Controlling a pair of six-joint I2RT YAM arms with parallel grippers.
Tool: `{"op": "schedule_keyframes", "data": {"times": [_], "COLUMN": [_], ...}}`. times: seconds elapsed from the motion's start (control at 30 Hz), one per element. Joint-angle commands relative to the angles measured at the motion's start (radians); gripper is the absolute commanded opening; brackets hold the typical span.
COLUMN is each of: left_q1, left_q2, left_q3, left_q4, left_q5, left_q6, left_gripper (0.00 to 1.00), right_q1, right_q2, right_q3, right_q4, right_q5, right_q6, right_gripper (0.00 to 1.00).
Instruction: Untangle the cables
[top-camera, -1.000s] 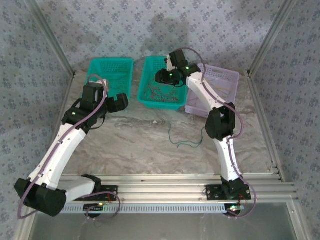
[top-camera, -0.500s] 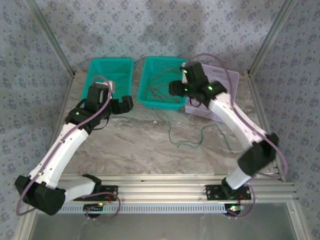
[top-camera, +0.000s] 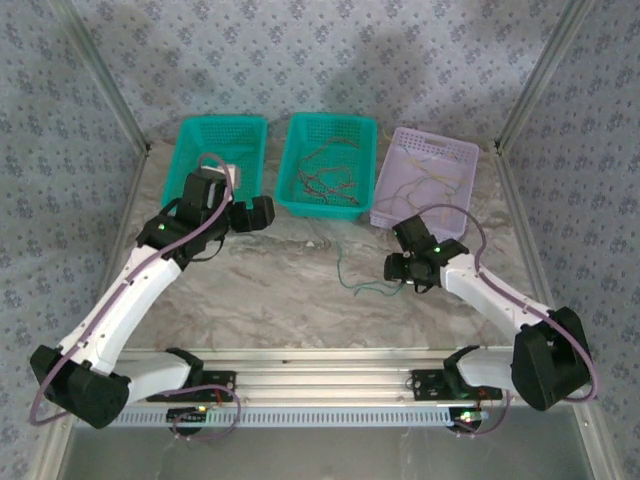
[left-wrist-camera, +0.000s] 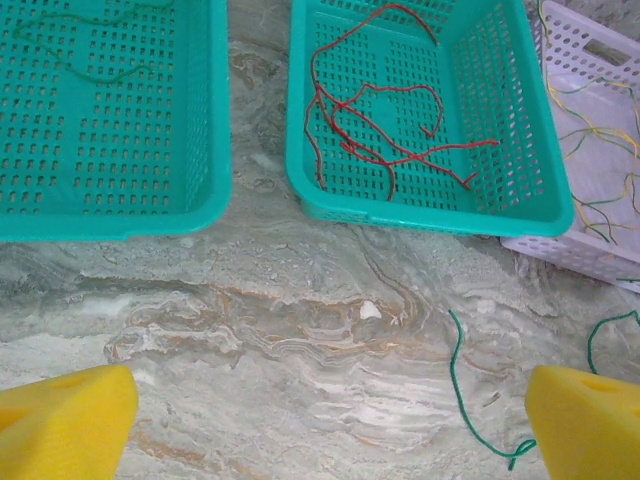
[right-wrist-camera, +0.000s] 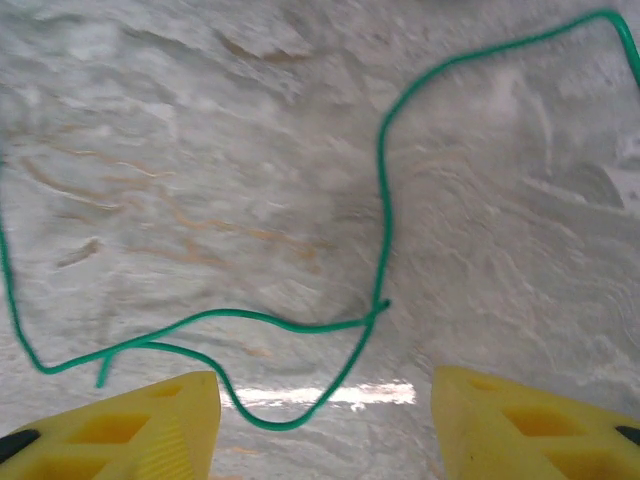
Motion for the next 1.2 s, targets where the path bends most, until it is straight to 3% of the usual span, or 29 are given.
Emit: {"op": "schedule_keyframes", "data": {"times": [0.0, 0.23, 0.8, 1.0, 1.17], "left_q1": [-0.005, -0.007, -0.007, -0.007, -0.008], "left_q2": [0.009, 0.005, 0.015, 0.016, 0.016], "left_q3": [0.034, 0.034, 0.036, 0.038, 0.037], "left_q4": [-0.017, -0.023, -0.026, -0.026, -0.029], "left_q5": [-0.010, -0.027, -0.025, -0.025, -0.025], "left_q6": [0.021, 0.029, 0.032, 0.031, 0.033], "left_gripper": [1.00, 1.00, 0.99, 1.00, 1.00], "right_q1": [-0.015, -0.042, -0.070, -0.073, -0.075], "right_q2": [0.005, 0.119, 0.196, 0.210, 0.222], "right_q3": [-0.006, -0.010, -0.052, -0.058, -0.050], "right_q4": [0.040, 0.112, 0.155, 0.170, 0.183], "right_q5": [0.011, -0.018, -0.014, -0.010, -0.013], "right_q6": [0.032, 0.032, 0.043, 0.044, 0.045], "right_gripper": [0.57, 0.47, 0.39, 0.29, 0.11]}}
